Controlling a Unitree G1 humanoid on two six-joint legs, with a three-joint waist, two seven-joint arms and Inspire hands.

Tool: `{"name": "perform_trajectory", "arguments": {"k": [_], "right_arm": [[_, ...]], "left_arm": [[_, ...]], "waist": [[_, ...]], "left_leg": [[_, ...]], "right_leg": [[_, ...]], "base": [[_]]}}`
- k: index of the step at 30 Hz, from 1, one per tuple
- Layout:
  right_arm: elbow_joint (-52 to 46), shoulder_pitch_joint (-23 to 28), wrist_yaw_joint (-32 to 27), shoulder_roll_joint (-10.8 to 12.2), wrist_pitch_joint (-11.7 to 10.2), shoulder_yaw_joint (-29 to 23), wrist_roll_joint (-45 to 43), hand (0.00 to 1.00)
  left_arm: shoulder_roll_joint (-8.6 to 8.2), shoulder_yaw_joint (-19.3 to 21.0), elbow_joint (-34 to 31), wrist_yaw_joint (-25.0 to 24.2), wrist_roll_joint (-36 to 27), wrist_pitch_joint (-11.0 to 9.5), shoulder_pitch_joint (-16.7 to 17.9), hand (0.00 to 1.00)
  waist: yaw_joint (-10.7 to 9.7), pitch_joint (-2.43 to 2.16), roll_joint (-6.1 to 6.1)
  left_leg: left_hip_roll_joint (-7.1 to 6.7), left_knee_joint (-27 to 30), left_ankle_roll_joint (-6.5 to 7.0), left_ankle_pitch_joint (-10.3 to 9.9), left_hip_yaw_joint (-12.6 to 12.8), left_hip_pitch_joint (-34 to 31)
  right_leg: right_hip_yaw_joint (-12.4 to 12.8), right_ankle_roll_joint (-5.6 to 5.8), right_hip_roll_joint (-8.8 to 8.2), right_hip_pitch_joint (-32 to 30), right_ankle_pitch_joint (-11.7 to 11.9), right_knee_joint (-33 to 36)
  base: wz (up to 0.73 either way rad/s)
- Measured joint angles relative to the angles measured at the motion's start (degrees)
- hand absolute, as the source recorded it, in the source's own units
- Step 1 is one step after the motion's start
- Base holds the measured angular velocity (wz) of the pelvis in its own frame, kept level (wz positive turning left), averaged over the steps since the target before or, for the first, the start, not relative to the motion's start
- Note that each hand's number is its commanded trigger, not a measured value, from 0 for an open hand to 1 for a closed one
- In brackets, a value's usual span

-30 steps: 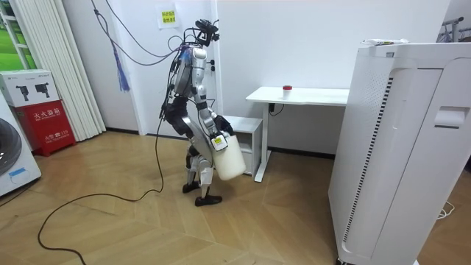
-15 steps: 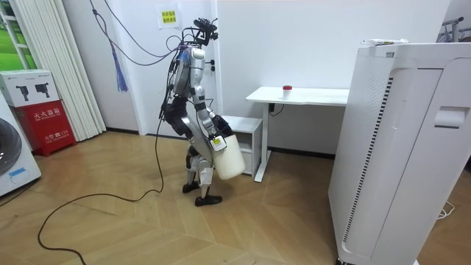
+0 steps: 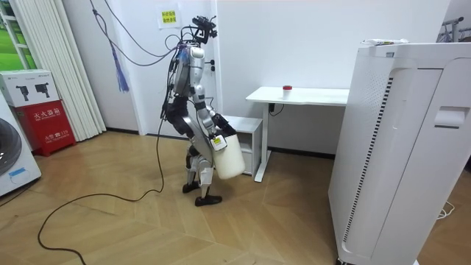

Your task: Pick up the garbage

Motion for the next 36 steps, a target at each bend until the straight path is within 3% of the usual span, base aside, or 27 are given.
{"name": "perform_trajectory", "arguments": {"k": [5, 7, 10, 12, 13, 16, 17, 19, 22, 25, 27, 28, 29, 30, 31, 32, 34, 35, 36], "right_arm": [[1.72, 0.42, 2.91, -0.78, -0.01, -3.39, -1.16, 1.0], [2.85, 0.41, 3.37, -0.91, 0.07, -4.69, -1.49, 1.0], [2.54, 0.94, 3.84, -1.39, 0.39, -4.65, -1.49, 1.0], [2.46, 2.02, 4.32, -2.28, 0.48, -4.8, -2.93, 1.0], [2.35, 3.08, 4.36, -2.5, 0.48, -6.15, -3.97, 1.0], [1.3, 5.93, 4.05, -2.79, 0.49, -10.84, -5.14, 1.0], [0.82, 6.88, 3.69, -3.05, 0.48, -11.46, -4.96, 1.0], [0.52, 7.98, 3.65, -3.52, 0.47, -12.49, -5.26, 1.0], [0.01, 9.8, 3.73, -3.98, 0.38, -13.64, -5.49, 1.0], [-0.57, 10.84, 4.44, -4.31, 0.52, -14.08, -7.19, 1.0], [-0.57, 10.82, 4.59, -4.29, 0.72, -13.95, -7.19, 1.0], [-0.57, 10.72, 4.79, -4.2, 0.86, -13.83, -7.17, 1.0], [-0.57, 10.71, 4.91, -4.11, 0.86, -13.59, -7.15, 1.0], [-0.55, 10.75, 5.23, -3.91, 0.86, -13.39, -7.13, 1.0], [-0.48, 10.77, 5.48, -3.72, 0.86, -13.43, -7.14, 1.0], [-0.24, 10.8, 5.71, -3.67, 0.85, -13.45, -7.16, 1.0], [0.07, 10.81, 5.93, -3.52, 0.91, -13.42, -7.21, 1.0], [0.26, 10.9, 6.26, -3.59, 0.98, -13.41, -7.21, 1.0], [0.31, 10.96, 6.24, -3.74, 0.97, -13.45, -7.21, 1.0]], "left_arm": [[0.97, 2.1, -4.65, -1.21, 2.41, 0.01, 0.79, 0.0], [1.61, 4.2, -9.07, -1.02, 5.15, -0.07, 1.94, 0.0], [3.03, 8.0, -17.12, -0.09, 5.29, -0.17, 5.44, 0.0], [4.05, 9.79, -21.61, 1.39, 5.95, -1.45, 6.99, 0.0], [4.81, 10.5, -23.78, 2.05, 6.16, -2.75, 7.37, 0.0], [7.17, 12.25, -30.98, 3.61, 9.97, -4.33, 7.97, 0.0], [8.02, 13.15, -32.86, 4.86, 10.4, -6.13, 8.52, 0.0], [8.23, 14.42, -36.39, 6.29, 11.71, -6.91, 9.97, 0.0], [8.99, 16.04, -41.07, 7.23, 12.77, -8.04, 12.6, 0.0], [9.3, 17.69, -43.41, 8.09, 14.03, -8.23, 16.01, 0.0], [9.41, 17.76, -43.63, 8.07, 13.94, -8.23, 16.47, 0.0], [9.37, 18.18, -43.76, 8.07, 13.74, -8.23, 16.86, 0.0], [9.4, 18.45, -43.96, 8.06, 13.75, -8.22, 16.9, 0.0], [9.68, 18.96, -45.07, 8.09, 13.71, -8.22, 16.91, 0.0], [10.08, 19.25, -46.82, 8.14, 13.71, -8.23, 16.91, 0.0], [10.49, 19.34, -48.69, 8.2, 13.71, -8.3, 16.9, 0.0], [10.61, 19.55, -51.24, 8.51, 13.71, -8.72, 17.01, 0.0], [10.27, 19.91, -51.88, 8.97, 13.62, -9.34, 17.14, 0.0], [10.07, 20.0, -52.06, 9.05, 13.31, -9.44, 17.13, 0.0]], "waist": [[0.61, 0.24, 0.74], [3.01, 0.18, 0.84], [3.6, 0.04, 0.95], [3.44, -0.16, 1.08], [2.94, -0.56, 1.26], [2.77, -1.2, 1.3], [2.59, -1.65, 1.36], [1.97, -2.58, 1.46], [1.7, -2.65, 1.38], [1.72, -2.84, 1.23], [2.66, -2.89, 1.11], [3.83, -2.94, 1.06], [4.26, -2.95, 0.97], [4.57, -2.98, 0.81], [4.27, -3.02, 0.7], [3.55, -3.08, 0.6], [3.98, -3.06, 0.45], [4.6, -2.97, 0.69], [4.63, -3.0, 0.77]], "left_leg": [[0.08, 0.45, -0.47, -0.95, 0.14, 3.67], [-0.02, 1.73, -1.29, -2.79, -2.04, 6.31], [-1.42, 0.92, -2.16, -4.58, -5.63, 10.66], [-2.38, -0.94, -2.14, -4.88, -6.52, 13.26], [-2.78, -2.24, -2.12, -4.83, -6.68, 14.73], [-2.86, -4.72, -2.11, -4.77, -6.2, 18.56], [-2.85, -6.08, -2.11, -4.7, -6.22, 20.44], [-2.87, -7.91, -2.08, -4.56, -6.18, 22.93], [-2.85, -9.36, -1.95, -4.48, -5.92, 27.69], [-2.83, -10.48, -1.92, -4.48, -2.93, 30.58], [-2.76, -11.39, -1.9, -4.49, 0.1, 31.99], [-2.66, -12.49, -1.81, -4.47, 2.55, 33.25], [-2.58, -12.77, -1.76, -4.5, 3.46, 33.72], [-2.36, -13.45, -1.45, -4.67, 4.96, 34.61], [-2.12, -14.12, -1.25, -4.72, 5.61, 35.12], [-2.34, -14.69, -1.09, -4.74, 5.77, 35.3], [-1.78, -16.2, -0.66, -4.67, 7.38, 36.31], [-0.95, -16.64, -0.77, -4.7, 10.15, 37.53], [-0.8, -17.13, -1.11, -4.58, 11.44, 38.19]], "right_leg": [[1.31, 0.21, 1.15, 2.86, -0.39, -0.14], [4.74, 0.16, 3.28, 4.66, -0.32, -0.56], [9.73, 0.4, 6.01, 6.97, 0.07, -0.94], [11.59, 0.61, 6.74, 8.32, 0.21, -1.23], [12.31, 0.77, 7.01, 9.21, 0.4, -1.82], [13.76, 0.85, 7.98, 12.34, 0.83, -3.72], [14.19, 0.85, 8.25, 14.02, 1.03, -4.9], [14.67, 0.92, 8.68, 16.1, 1.18, -6.06], [15.79, 0.97, 9.37, 20.21, 1.2, -7.78], [17.65, 1.57, 10.25, 22.13, 1.55, -9.01], [16.66, 1.67, 9.98, 22.36, 2.36, -9.36], [12.48, 1.04, 9.06, 22.58, 3.3, -10.14], [9.96, 0.56, 8.46, 22.74, 3.69, -10.45], [5.79, -0.11, 7.54, 23.12, 4.27, -11.18], [4.49, -0.23, 7.3, 23.53, 4.74, -11.94], [4.7, -0.06, 7.47, 23.91, 5.21, -12.69], [4.57, -0.16, 7.71, 24.25, 5.61, -12.76], [0.44, -1.23, 6.29, 24.67, 2.26, -8.16], [-1.63, -1.24, 5.38, 25.14, -0.01, -5.48]], "base": [[-0.19], [-0.88], [-1.05], [-0.67], [-0.29], [-0.33], [-0.27], [-0.19], [-0.26], [-0.45], [-0.79], [-0.99], [-0.99], [-0.63], [-0.46], [-0.17], [-0.27], [-0.29], [-0.06]]}}
